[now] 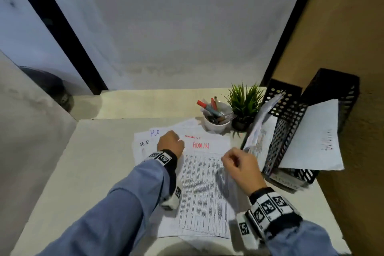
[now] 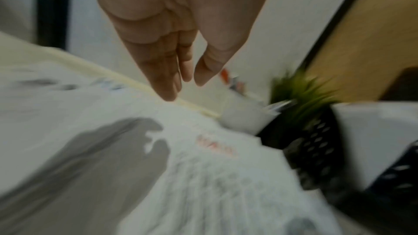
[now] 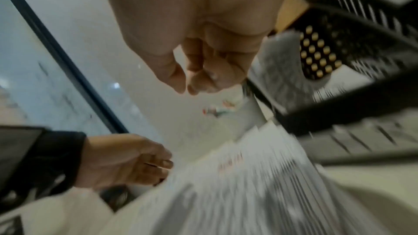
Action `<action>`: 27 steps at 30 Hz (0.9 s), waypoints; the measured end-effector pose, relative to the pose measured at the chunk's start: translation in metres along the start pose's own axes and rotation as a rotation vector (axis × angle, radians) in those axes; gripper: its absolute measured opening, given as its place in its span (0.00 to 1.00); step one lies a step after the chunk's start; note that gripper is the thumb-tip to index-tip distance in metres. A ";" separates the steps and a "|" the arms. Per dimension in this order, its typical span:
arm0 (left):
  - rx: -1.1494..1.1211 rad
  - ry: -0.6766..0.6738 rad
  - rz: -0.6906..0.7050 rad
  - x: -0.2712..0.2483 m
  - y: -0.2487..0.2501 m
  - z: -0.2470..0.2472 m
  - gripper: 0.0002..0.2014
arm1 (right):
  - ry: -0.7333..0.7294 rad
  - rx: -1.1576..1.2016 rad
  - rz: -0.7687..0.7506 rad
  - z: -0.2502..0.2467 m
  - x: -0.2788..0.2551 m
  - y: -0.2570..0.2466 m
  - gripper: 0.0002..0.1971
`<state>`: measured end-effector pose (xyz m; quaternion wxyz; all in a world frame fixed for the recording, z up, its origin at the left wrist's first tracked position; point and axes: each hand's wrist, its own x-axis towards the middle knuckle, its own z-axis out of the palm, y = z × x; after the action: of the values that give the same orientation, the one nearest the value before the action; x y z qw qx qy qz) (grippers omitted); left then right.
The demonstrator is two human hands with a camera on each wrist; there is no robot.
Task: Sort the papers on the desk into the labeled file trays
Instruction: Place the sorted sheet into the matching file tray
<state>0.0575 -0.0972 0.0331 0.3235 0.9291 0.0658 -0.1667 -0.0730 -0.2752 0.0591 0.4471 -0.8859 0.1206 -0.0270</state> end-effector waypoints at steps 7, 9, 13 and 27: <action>0.097 -0.028 -0.210 -0.027 -0.096 0.015 0.26 | -0.031 -0.233 0.390 0.069 -0.004 0.049 0.04; 0.043 -0.021 -0.207 -0.033 -0.100 0.021 0.27 | -0.003 -0.203 0.422 0.072 -0.001 0.050 0.10; -0.119 -0.032 -0.234 -0.037 -0.109 0.026 0.15 | 0.013 -0.153 0.447 0.075 0.007 0.046 0.07; -0.639 0.263 -0.233 -0.039 -0.140 0.015 0.18 | 0.034 0.120 0.392 0.066 0.020 0.051 0.17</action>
<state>-0.0153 0.0027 -0.0456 0.5650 0.7810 0.2608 -0.0527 -0.0531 -0.2568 -0.0226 0.4937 -0.8167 0.2962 0.0385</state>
